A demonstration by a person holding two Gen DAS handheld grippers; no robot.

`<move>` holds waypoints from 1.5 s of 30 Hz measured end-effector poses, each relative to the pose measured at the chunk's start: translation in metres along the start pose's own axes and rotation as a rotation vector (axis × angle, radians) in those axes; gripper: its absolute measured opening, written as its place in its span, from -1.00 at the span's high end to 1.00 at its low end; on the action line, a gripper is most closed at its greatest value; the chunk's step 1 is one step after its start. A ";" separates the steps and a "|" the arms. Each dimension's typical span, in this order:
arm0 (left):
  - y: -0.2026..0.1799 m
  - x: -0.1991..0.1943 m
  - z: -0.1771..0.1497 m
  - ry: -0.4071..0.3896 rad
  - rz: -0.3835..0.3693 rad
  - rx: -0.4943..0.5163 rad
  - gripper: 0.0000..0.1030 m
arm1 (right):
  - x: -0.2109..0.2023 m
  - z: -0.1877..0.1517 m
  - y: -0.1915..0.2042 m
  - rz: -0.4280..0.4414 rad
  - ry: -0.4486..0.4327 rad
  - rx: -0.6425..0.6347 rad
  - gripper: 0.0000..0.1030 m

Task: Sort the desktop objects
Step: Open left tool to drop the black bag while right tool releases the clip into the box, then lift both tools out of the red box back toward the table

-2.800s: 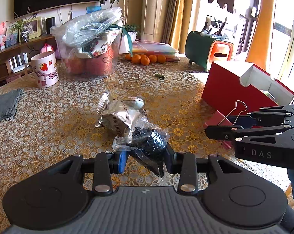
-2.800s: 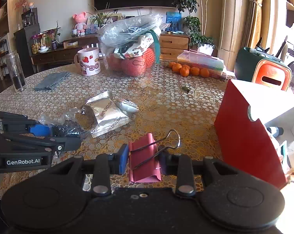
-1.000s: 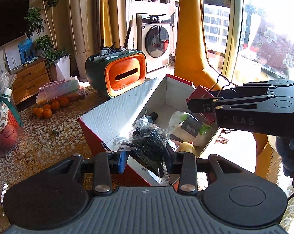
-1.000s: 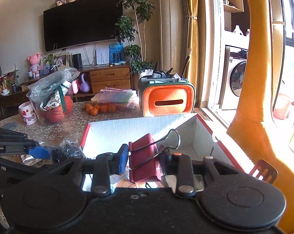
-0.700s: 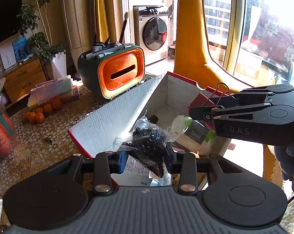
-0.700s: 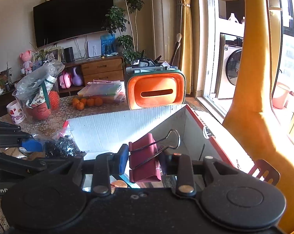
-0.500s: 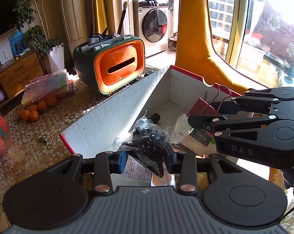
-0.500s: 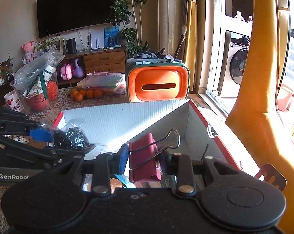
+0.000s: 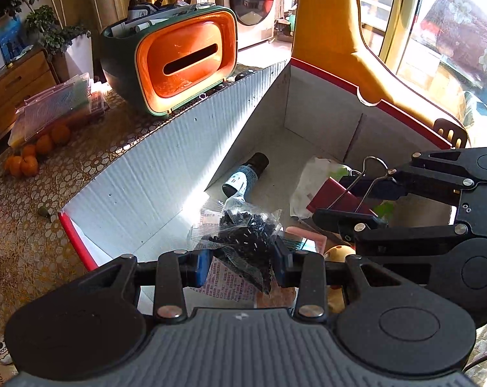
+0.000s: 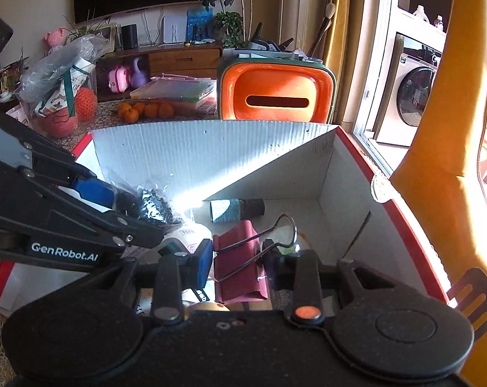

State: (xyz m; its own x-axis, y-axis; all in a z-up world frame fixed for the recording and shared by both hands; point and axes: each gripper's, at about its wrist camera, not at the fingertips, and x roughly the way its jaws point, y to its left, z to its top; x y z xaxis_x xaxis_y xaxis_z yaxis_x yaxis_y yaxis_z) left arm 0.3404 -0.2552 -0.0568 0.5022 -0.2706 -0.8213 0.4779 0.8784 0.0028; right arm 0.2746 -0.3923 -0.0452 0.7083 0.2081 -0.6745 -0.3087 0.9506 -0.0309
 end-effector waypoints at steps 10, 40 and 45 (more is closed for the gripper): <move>0.001 0.007 -0.002 0.029 -0.004 0.014 0.27 | 0.003 -0.006 0.007 0.019 0.034 -0.068 0.36; 0.010 -0.058 -0.033 -0.128 0.031 -0.018 -0.31 | -0.046 -0.011 0.009 0.059 -0.038 -0.017 -0.34; 0.012 -0.080 -0.044 -0.164 0.028 -0.030 -0.31 | -0.060 -0.011 0.018 0.065 -0.059 -0.017 -0.46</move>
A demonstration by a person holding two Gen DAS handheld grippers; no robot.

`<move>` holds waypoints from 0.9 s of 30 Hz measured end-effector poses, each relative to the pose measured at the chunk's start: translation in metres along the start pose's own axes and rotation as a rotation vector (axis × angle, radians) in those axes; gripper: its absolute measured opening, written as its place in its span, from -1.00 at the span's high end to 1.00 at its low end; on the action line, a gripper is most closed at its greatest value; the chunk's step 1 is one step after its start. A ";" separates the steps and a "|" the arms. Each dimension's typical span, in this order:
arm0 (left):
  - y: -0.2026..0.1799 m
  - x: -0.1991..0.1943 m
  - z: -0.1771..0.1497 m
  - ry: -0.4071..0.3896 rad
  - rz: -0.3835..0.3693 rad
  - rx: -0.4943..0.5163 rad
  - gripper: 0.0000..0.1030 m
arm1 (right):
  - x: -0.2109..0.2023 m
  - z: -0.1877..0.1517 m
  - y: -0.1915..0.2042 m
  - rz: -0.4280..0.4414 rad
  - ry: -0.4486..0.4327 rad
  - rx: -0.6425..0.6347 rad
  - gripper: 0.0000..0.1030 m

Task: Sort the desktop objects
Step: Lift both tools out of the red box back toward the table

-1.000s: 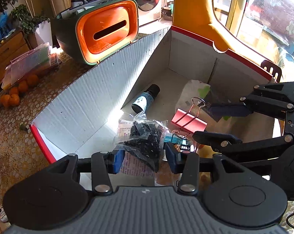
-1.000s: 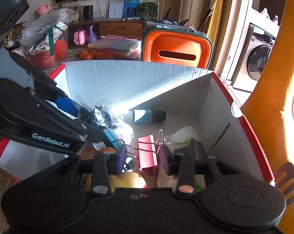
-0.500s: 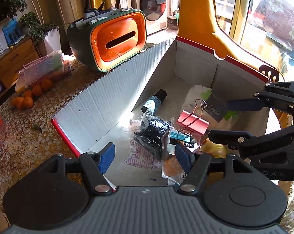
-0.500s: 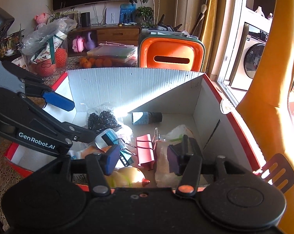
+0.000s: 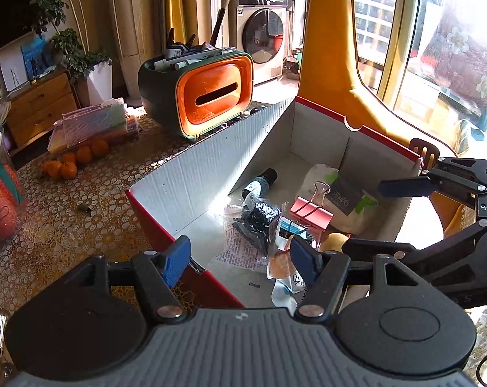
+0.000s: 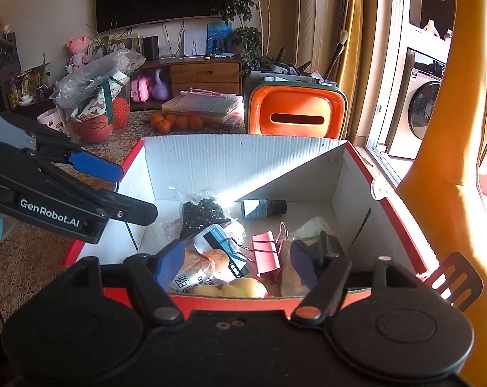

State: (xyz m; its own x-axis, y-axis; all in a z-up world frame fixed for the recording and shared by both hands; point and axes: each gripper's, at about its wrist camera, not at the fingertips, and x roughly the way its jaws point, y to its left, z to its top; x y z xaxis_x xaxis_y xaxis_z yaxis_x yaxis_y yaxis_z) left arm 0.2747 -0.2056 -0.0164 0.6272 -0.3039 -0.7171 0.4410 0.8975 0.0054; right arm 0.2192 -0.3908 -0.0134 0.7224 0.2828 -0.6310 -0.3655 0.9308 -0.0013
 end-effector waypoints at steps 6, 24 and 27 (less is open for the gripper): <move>0.006 -0.030 -0.011 -0.044 0.004 -0.032 -0.31 | -0.018 0.000 0.019 0.013 -0.024 -0.019 -0.60; 0.055 -0.108 -0.066 -0.126 0.026 -0.101 -0.31 | -0.040 0.010 0.095 0.056 -0.058 -0.067 -0.70; 0.065 -0.117 -0.076 -0.143 0.038 -0.111 -0.43 | -0.038 0.013 0.105 0.059 -0.057 -0.068 -0.72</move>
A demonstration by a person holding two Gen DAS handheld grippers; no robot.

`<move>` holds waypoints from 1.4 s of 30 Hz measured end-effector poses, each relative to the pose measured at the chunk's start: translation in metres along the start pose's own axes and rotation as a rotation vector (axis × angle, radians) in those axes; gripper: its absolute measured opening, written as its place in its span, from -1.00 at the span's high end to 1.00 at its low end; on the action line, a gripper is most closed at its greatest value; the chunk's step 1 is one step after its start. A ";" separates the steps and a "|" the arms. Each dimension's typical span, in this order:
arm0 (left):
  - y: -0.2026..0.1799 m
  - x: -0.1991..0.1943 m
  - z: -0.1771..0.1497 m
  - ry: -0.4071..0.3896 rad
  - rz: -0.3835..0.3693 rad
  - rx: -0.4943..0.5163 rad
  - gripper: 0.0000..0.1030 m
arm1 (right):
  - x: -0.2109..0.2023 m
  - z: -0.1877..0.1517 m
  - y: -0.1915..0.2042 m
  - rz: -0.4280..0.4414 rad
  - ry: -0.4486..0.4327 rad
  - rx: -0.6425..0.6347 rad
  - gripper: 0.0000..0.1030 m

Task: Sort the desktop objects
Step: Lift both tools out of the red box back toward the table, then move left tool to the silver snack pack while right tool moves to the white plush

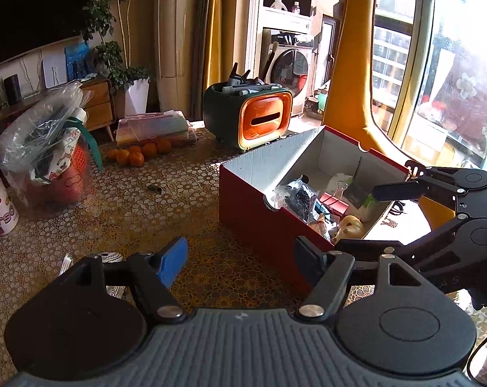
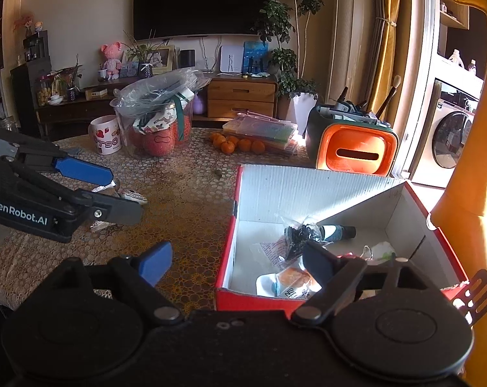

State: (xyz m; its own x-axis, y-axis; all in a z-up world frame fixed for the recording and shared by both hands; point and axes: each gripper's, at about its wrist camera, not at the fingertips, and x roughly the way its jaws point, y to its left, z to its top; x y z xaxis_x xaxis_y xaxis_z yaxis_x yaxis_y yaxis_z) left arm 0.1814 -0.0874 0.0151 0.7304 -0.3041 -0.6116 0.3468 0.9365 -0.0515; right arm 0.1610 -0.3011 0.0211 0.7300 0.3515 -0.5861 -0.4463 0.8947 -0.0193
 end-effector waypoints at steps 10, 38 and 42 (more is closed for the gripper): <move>0.045 -0.021 -0.028 -0.033 0.056 -0.029 -0.74 | 0.021 0.015 0.031 0.029 0.018 0.003 -0.75; 0.163 0.015 -0.075 -0.017 0.168 -0.122 -0.99 | 0.133 0.058 0.114 0.105 0.095 -0.067 -0.80; 0.175 0.031 -0.079 0.010 0.172 -0.142 -0.99 | 0.154 0.061 0.123 0.119 0.113 -0.092 -0.80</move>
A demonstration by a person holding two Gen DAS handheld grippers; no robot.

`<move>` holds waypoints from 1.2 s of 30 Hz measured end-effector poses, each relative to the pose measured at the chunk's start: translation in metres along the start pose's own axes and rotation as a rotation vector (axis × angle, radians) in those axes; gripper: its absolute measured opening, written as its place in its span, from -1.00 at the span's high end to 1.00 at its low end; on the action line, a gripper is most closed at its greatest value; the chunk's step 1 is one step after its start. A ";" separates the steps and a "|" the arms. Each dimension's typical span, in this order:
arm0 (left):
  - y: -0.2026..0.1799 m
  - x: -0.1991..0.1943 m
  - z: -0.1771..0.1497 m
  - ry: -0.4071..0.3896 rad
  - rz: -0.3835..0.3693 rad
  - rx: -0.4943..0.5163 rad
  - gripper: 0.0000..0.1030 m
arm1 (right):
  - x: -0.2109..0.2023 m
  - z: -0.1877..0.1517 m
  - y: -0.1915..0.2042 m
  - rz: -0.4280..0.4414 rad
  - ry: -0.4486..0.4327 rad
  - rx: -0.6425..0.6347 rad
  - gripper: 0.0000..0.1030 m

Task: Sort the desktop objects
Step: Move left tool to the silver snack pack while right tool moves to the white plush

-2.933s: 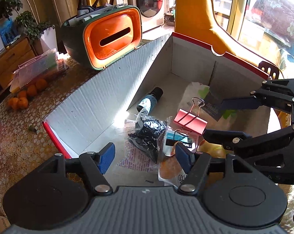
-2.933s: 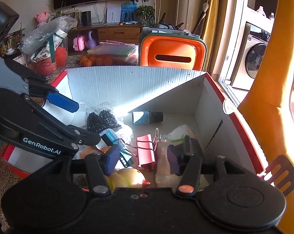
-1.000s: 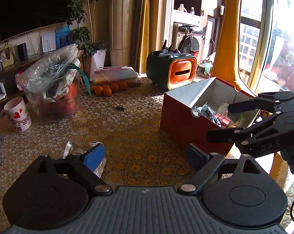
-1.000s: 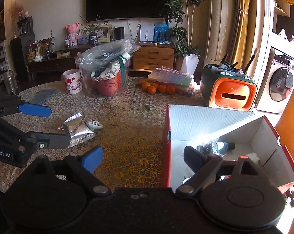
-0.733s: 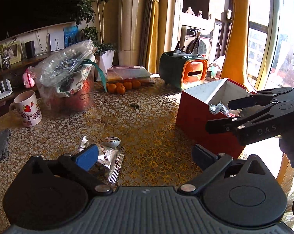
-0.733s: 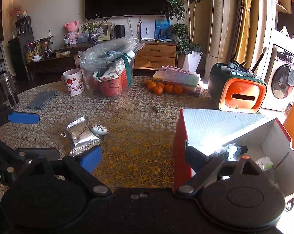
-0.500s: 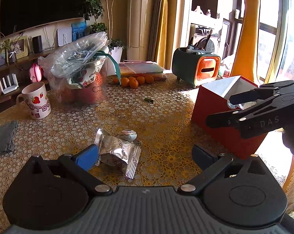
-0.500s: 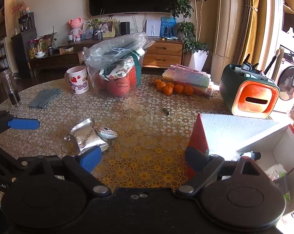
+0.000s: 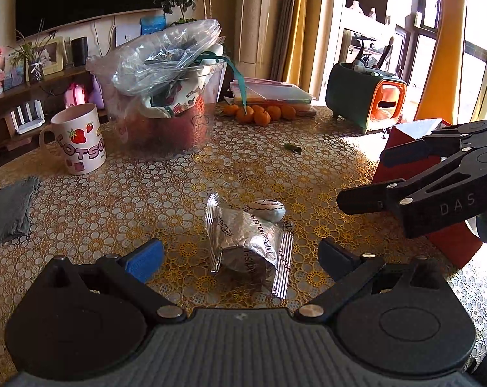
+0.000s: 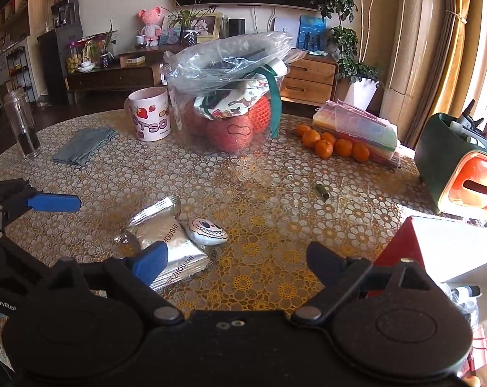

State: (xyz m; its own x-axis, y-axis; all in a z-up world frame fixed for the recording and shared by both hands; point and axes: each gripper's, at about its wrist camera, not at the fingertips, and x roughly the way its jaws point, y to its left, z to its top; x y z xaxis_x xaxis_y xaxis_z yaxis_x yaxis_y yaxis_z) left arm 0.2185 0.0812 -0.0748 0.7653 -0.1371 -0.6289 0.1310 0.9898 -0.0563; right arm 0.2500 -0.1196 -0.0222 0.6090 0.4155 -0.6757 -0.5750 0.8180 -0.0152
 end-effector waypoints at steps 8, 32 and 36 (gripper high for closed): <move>0.003 0.027 -0.003 0.012 0.006 -0.002 -0.99 | 0.035 0.008 0.005 0.026 0.030 -0.022 -0.78; 0.006 0.068 -0.007 0.035 -0.004 -0.038 -0.97 | 0.110 0.018 0.010 0.076 0.091 0.003 -0.52; 0.006 0.071 -0.009 0.041 -0.008 -0.038 -0.90 | 0.117 0.020 0.009 0.084 0.098 0.010 -0.39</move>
State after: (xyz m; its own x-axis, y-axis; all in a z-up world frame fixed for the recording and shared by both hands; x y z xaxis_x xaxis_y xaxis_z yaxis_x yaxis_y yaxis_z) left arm 0.2681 0.0779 -0.1266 0.7377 -0.1445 -0.6595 0.1131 0.9895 -0.0903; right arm 0.3270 -0.0559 -0.0872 0.5023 0.4417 -0.7434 -0.6156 0.7864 0.0513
